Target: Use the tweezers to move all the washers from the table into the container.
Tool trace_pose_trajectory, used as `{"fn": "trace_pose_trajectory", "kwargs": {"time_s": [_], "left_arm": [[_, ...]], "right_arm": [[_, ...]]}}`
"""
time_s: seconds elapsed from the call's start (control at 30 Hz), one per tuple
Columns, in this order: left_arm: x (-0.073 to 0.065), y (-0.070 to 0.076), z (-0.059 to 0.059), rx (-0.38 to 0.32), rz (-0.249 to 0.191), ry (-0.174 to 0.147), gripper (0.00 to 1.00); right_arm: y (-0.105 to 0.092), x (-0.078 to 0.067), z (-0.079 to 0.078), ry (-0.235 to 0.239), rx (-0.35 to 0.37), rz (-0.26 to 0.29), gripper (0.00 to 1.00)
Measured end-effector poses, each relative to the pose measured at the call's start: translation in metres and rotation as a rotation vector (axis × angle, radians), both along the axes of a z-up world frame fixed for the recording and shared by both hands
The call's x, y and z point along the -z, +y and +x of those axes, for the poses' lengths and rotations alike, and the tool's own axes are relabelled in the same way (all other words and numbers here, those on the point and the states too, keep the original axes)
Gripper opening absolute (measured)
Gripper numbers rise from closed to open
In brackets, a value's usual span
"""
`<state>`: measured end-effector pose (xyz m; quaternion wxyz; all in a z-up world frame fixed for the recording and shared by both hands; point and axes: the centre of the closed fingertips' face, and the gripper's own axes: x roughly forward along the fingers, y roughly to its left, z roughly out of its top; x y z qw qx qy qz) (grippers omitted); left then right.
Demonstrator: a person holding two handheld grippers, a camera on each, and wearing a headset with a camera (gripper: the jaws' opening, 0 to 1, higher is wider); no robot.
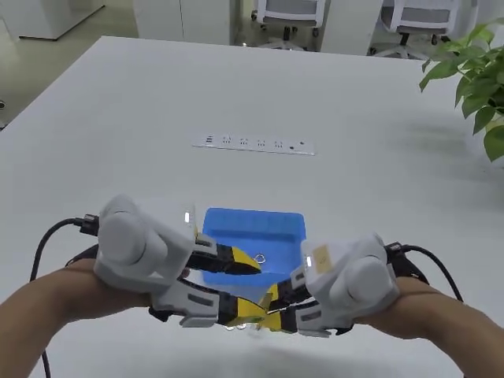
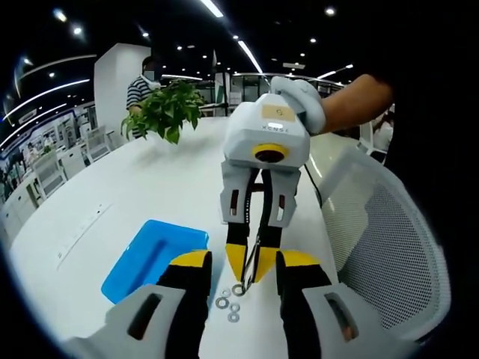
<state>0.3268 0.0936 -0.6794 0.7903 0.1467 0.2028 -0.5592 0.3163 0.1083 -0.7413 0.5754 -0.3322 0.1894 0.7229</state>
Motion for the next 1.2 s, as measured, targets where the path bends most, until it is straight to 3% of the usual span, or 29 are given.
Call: {"fn": "trace_pose_trajectory", "kwargs": {"time_s": [0.07,0.4,0.5,0.67,0.93,1.2], "left_arm": [[0.000,0.003,0.001,-0.017,-0.008,-0.003,0.48],[-0.002,0.014,0.000,-0.078,-0.037,0.002,0.65],[-0.001,0.019,0.000,-0.108,-0.052,0.021,0.72],[-0.003,0.027,0.000,-0.148,-0.073,0.035,0.77],[-0.003,0.041,0.000,-0.203,-0.085,0.049,0.88],[-0.003,0.056,0.005,-0.254,-0.095,0.038,0.99]], "right_arm": [[0.000,-0.003,0.000,-0.002,-0.003,0.002,0.08],[0.002,-0.018,0.007,-0.004,-0.007,0.010,0.08],[0.004,-0.024,0.010,0.000,-0.006,0.013,0.08],[0.007,-0.028,0.016,-0.005,-0.013,0.007,0.08],[0.013,-0.041,0.034,-0.028,-0.014,0.015,0.08],[0.021,-0.044,0.050,-0.037,-0.010,0.028,0.08]]}}
